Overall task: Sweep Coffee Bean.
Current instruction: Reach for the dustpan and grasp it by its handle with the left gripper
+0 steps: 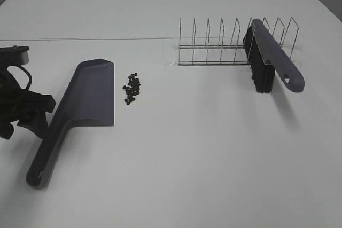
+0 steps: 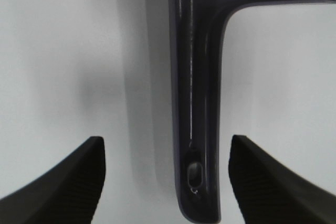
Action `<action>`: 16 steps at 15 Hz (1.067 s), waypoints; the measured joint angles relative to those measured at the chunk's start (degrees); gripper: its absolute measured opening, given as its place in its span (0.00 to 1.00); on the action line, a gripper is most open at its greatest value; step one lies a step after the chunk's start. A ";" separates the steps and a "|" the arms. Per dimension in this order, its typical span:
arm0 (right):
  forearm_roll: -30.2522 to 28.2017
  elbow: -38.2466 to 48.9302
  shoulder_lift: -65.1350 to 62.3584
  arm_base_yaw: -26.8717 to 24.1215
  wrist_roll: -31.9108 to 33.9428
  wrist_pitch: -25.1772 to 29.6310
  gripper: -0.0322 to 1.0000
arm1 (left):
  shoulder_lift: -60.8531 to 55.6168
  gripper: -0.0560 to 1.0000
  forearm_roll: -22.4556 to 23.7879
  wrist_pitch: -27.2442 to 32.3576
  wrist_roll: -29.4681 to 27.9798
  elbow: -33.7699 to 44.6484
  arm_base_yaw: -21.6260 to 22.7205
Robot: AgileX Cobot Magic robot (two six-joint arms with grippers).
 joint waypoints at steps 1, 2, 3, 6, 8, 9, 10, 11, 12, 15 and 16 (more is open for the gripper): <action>0.00 0.00 0.00 0.00 0.00 0.00 0.64 | 0.92 0.66 0.00 -1.43 0.06 0.00 0.00; 0.00 0.00 0.00 0.00 0.00 0.00 0.64 | 1.95 0.66 0.00 -2.58 0.69 0.00 0.00; 0.00 0.00 0.00 0.00 0.00 0.00 0.64 | 3.09 0.66 0.00 -3.44 1.32 -0.11 0.00; 0.00 0.00 0.00 0.00 0.00 0.00 0.64 | 5.04 0.66 0.00 -5.21 2.35 -0.11 0.00; 0.00 0.00 0.00 0.00 0.00 0.00 0.64 | 5.79 0.66 0.00 -7.62 2.75 -0.11 -0.46; 0.00 0.00 0.00 0.00 0.00 0.00 0.64 | 5.79 0.66 0.00 -7.73 2.75 -0.11 -1.20; 0.00 0.00 0.00 0.00 0.00 0.00 0.64 | 5.79 0.66 0.00 -7.96 2.75 -0.11 -2.23; 0.00 0.00 0.00 0.00 0.00 0.00 0.64 | 5.79 0.66 0.00 -8.48 2.75 -0.11 -3.27; 0.00 0.00 0.00 0.00 0.00 0.00 0.64 | 5.90 0.66 0.06 -9.28 2.75 -0.11 -4.07; 0.00 0.00 0.00 0.00 0.00 0.00 0.64 | 7.28 0.66 0.23 -10.26 2.75 -0.11 -4.53; 0.00 0.00 0.00 0.00 0.00 0.00 0.64 | 8.02 0.66 0.34 -10.37 2.64 -0.11 -4.53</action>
